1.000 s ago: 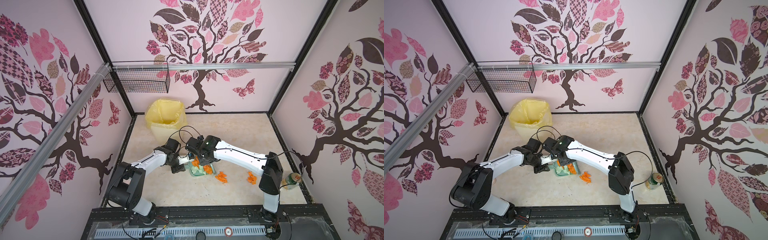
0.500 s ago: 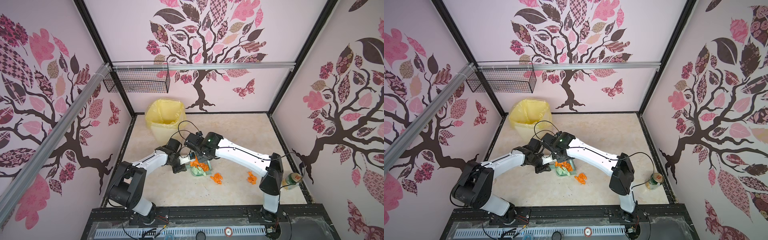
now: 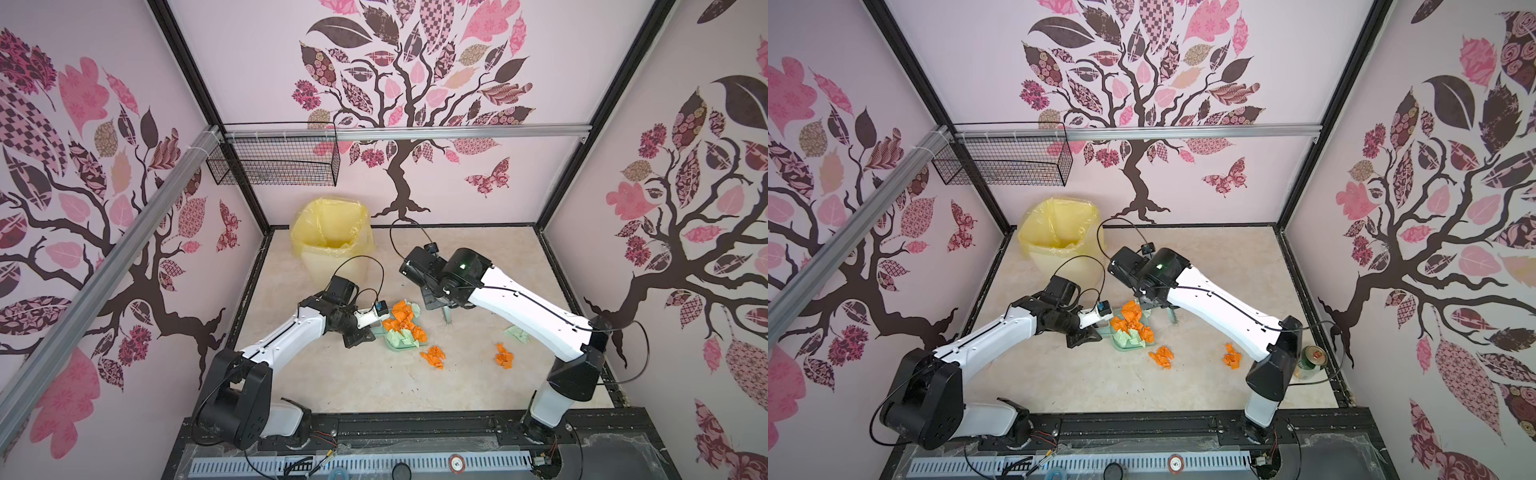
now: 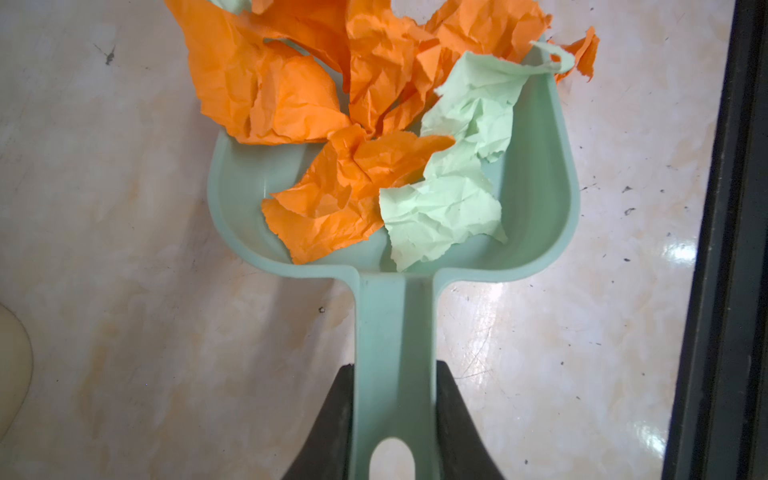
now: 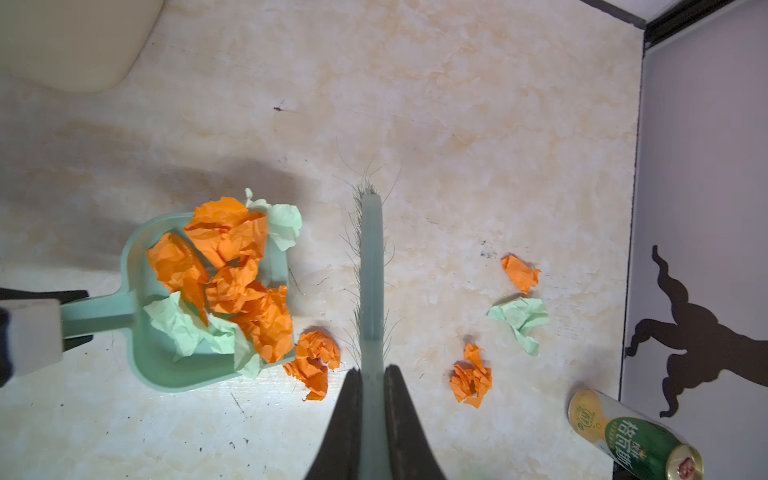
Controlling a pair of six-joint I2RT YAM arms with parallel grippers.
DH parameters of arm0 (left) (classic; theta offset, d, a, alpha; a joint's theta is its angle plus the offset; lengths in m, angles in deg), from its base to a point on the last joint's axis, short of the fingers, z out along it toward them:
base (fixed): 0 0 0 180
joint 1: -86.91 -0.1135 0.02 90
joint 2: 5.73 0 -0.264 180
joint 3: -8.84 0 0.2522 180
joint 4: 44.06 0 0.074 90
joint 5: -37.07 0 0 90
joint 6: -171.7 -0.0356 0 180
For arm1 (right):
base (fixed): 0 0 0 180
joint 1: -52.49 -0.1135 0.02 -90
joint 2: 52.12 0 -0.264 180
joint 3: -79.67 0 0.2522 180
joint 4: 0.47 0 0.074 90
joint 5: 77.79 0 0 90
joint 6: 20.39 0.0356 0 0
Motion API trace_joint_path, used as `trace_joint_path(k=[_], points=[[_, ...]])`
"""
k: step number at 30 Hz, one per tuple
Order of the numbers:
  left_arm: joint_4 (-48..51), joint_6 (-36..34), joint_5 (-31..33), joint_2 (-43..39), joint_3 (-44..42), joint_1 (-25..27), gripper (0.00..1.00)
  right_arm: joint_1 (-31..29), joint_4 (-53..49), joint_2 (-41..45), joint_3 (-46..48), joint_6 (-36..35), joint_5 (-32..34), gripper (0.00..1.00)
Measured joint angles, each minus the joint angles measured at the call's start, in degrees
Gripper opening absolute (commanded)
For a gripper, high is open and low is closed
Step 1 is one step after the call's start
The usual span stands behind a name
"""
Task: Sweep away the paper scraps from the table
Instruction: 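Brush the gathered scraps into the dustpan held by the left gripper, then lift the full dustpan toward the bin with the left gripper while the right withdraws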
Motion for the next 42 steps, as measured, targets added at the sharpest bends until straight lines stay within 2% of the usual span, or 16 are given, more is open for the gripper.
trace_joint_path(k=[7,12,17,22,33,37,42], points=[[4.85,1.11,-1.68,-5.03,2.58,-0.04,0.0,4.17,1.38,8.26,9.57,-1.29,1.81,0.0],[9.03,1.49,-1.75,-10.21,7.3,-0.13,0.0,5.57,3.52,9.75,13.88,-2.34,1.75,0.0],[17.55,-0.68,-1.81,-12.35,15.17,-1.73,0.0,5.92,6.25,9.75,16.96,-3.26,1.25,0.0],[27.43,-5.01,-2.69,-11.8,24.04,-6.84,0.0,5.99,8.72,9.77,18.8,-4.07,0.57,0.0],[42.86,-11.23,-6.75,-8.17,36.44,-11.61,0.0,6.58,11.74,10.84,22.53,-5.14,-0.2,0.0],[47.67,-13.18,-10.8,-4.55,43.45,-16.59,0.0,6.78,13.18,11.78,23.3,-5.57,-0.31,0.0],[50.97,-15.3,-12.81,-0.55,50.64,-22.14,0.0,7.06,14.08,12.76,25.99,-6.1,-0.72,0.0]])
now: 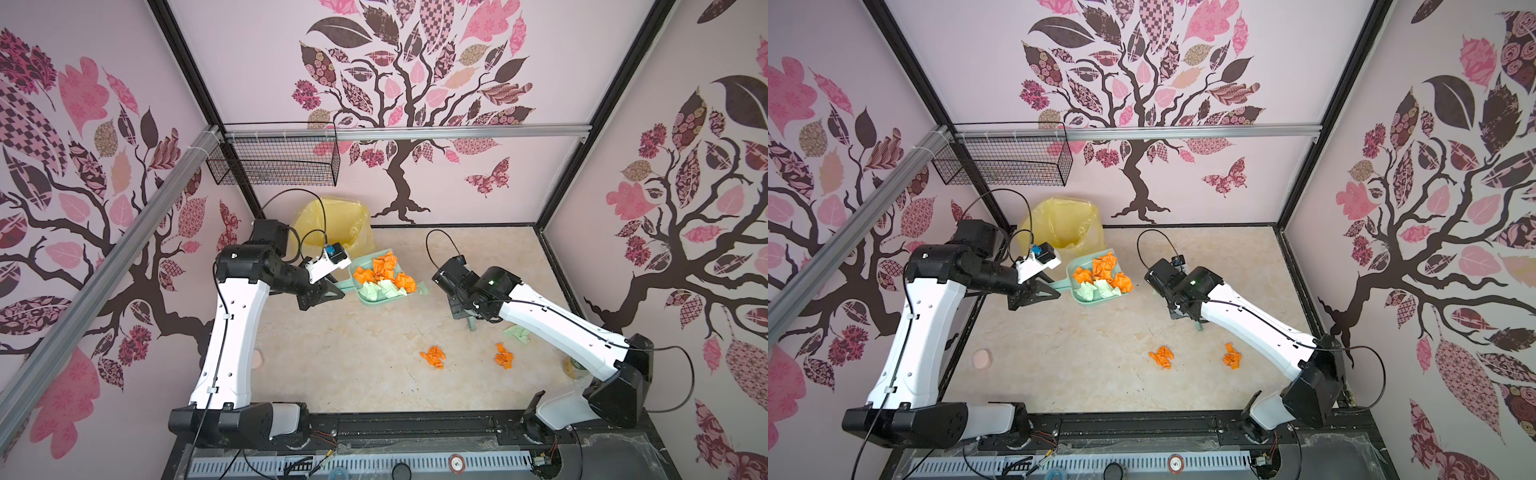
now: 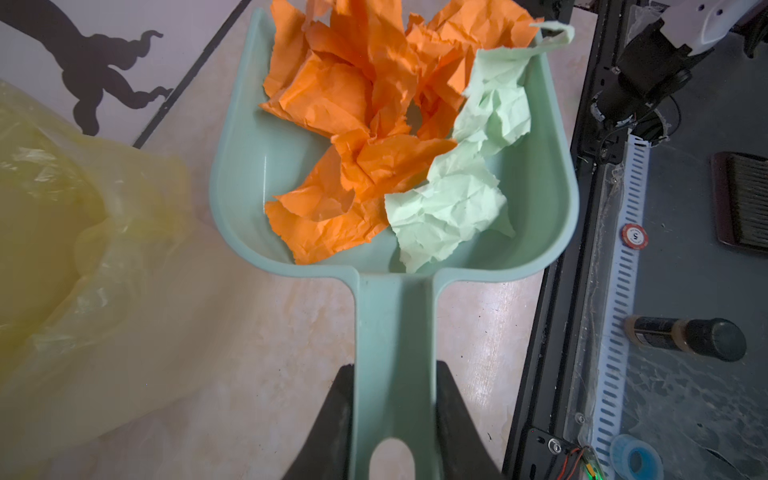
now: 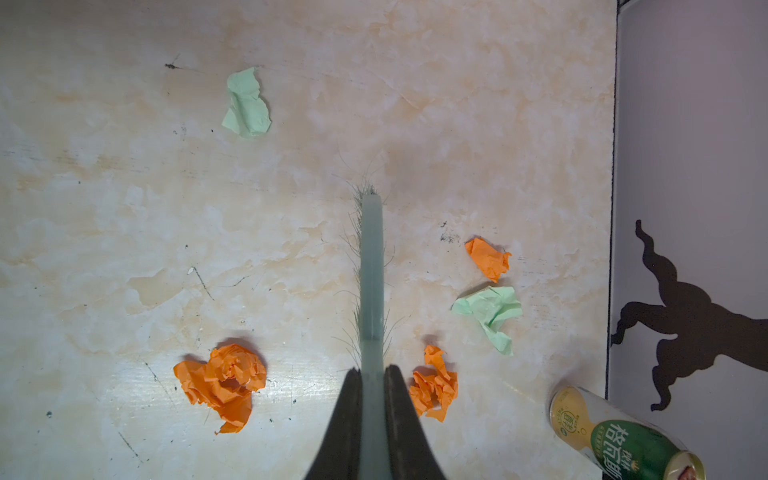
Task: Sweep away the paper scraps from the table
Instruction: 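Lift the full dustpan toward the bin with the left gripper while the right withdraws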
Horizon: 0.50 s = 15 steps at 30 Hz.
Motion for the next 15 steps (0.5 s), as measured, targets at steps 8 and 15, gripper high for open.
trace_joint_path(k=[8,15], points=[[3.87,-3.34,-1.42,6.6,12.81,-4.9,0.0,0.42,1.62,0.15,1.92,-0.35,-0.7,0.0],[4.35,-6.05,-2.67,15.32,24.59,-10.05,0.0,0.44,2.78,0.59,3.43,-1.16,-1.09,0.0]])
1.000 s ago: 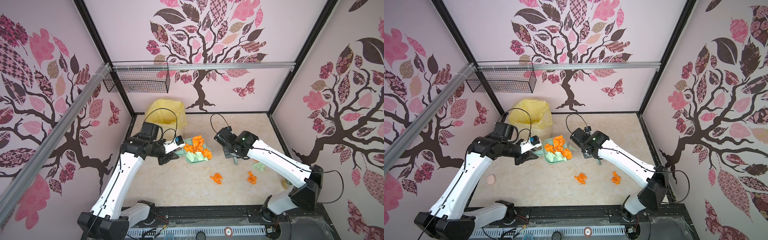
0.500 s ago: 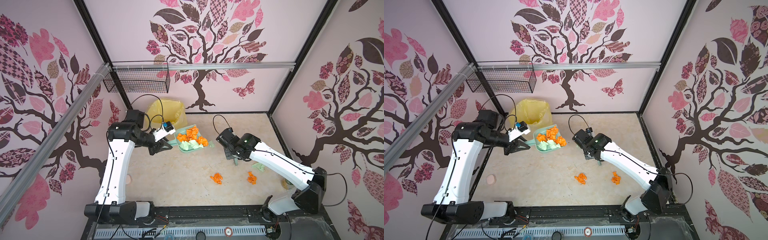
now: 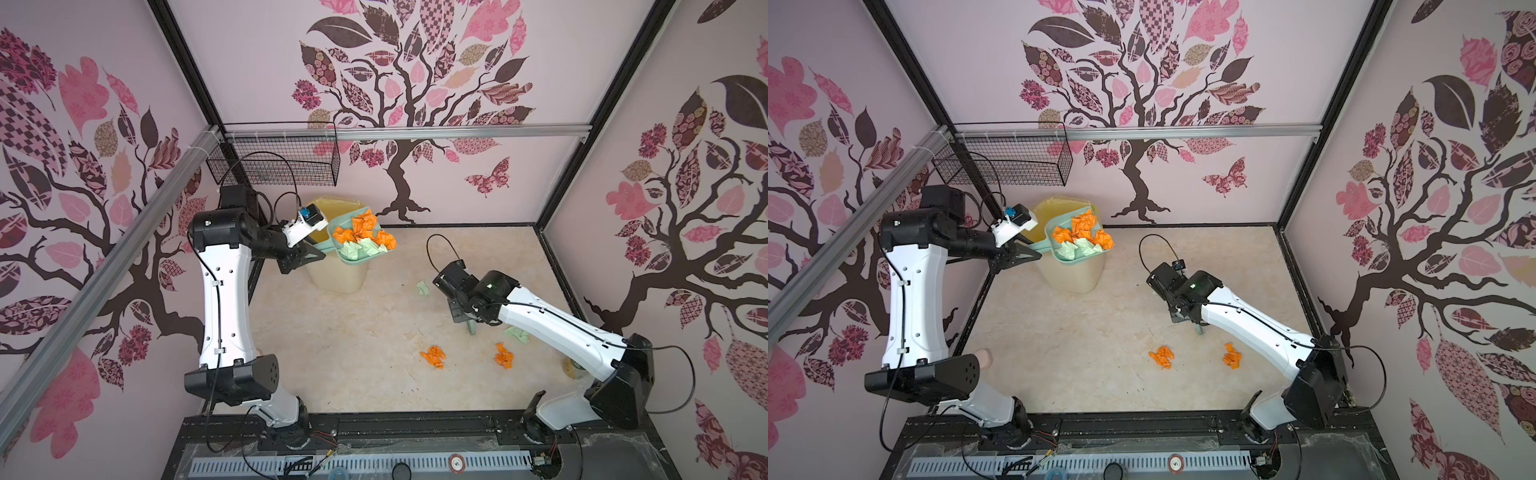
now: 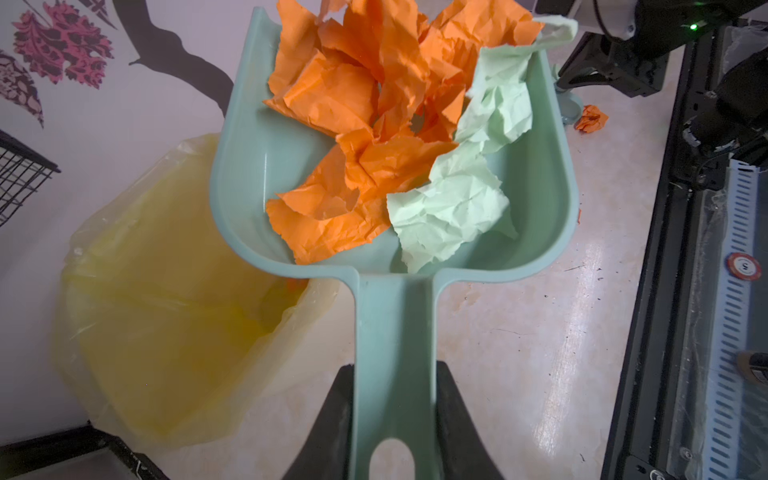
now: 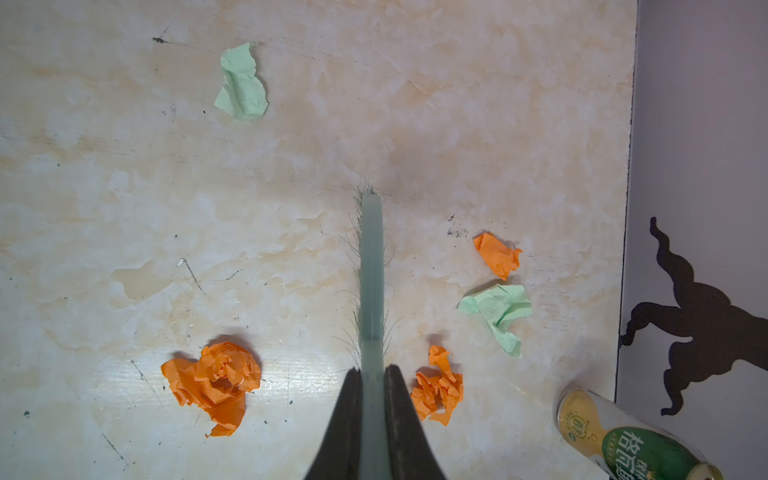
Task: Sweep away the paper scraps from the table
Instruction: 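Lift the full dustpan toward the bin with the left gripper while the right withdraws, then tip the dustpan over the yellow bin with the left gripper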
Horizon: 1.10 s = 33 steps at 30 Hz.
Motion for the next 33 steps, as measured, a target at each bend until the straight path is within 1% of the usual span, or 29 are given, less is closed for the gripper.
trace_joint_path(k=[9,14,18,24,29,33], points=[[0.44,-0.85,0.35,11.76,9.55,-2.95,0.0,0.24,0.87,0.11,0.61,-0.28,-0.72,0.0],[0.39,-0.15,-0.13,19.19,17.88,-6.75,0.0,0.26,1.46,0.11,0.94,-0.33,-1.01,0.0],[0.22,0.2,1.25,23.82,22.84,-9.18,0.0,0.26,1.77,0.11,1.42,-0.44,-1.38,0.0],[0.22,-1.36,7.21,27.96,27.69,-9.29,0.0,0.26,2.36,0.09,1.44,-0.48,-1.88,0.0],[0.26,-4.83,15.8,27.82,28.33,-8.02,0.0,0.26,3.1,0.0,1.44,-0.48,-2.4,0.0],[0.22,-8.13,22.88,27.23,28.26,-5.22,0.0,0.26,3.5,0.0,1.44,-0.5,-2.6,0.0]])
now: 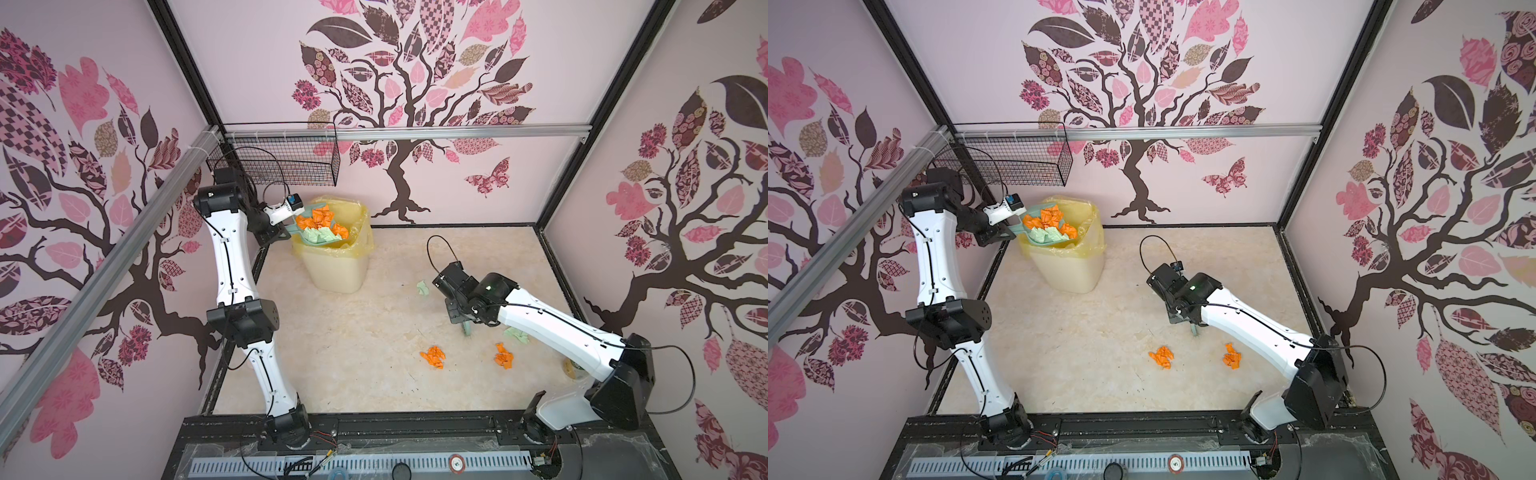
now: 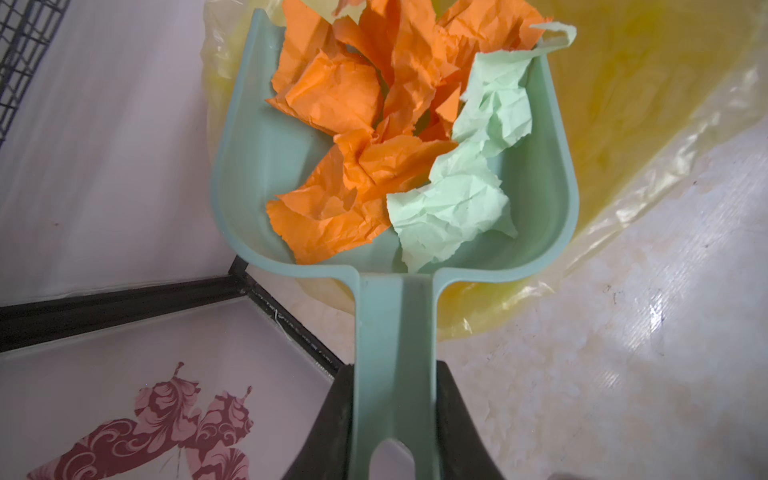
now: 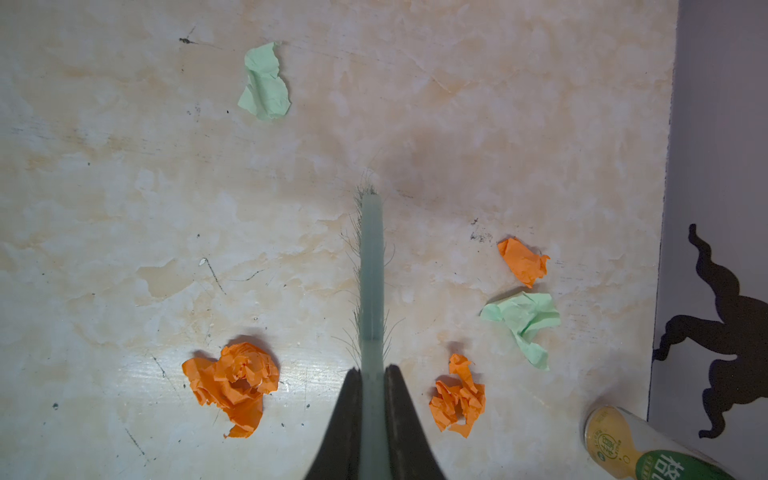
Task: Sweep away the paper scraps from the table
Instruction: 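Tip the dustpan over the yellow bin with the left gripper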
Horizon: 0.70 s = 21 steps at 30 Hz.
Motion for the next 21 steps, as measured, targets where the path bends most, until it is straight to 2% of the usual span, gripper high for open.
trace_joint_path(k=[4,12,16,21], points=[[-2.73,-2.54,6.03,-3.63,-3.17,3.72,0.0,0.0,0.28,0.0,0.0,-0.04,-0.26,0.0],[-16.79,-10.47,18.93,-17.22,-20.22,11.13,0.0,0.0,0.35,0.0,0.13,-0.17,-0.26,0.0],[-21.27,-14.88,24.2,-18.62,-22.56,12.37,0.0,0.0,0.63,0.09,0.9,-0.17,-0.26,0.0],[-23.71,-16.98,27.21,-18.49,-22.62,12.22,0.0,0.0,1.22,0.09,2.62,-0.2,-0.33,0.0]])
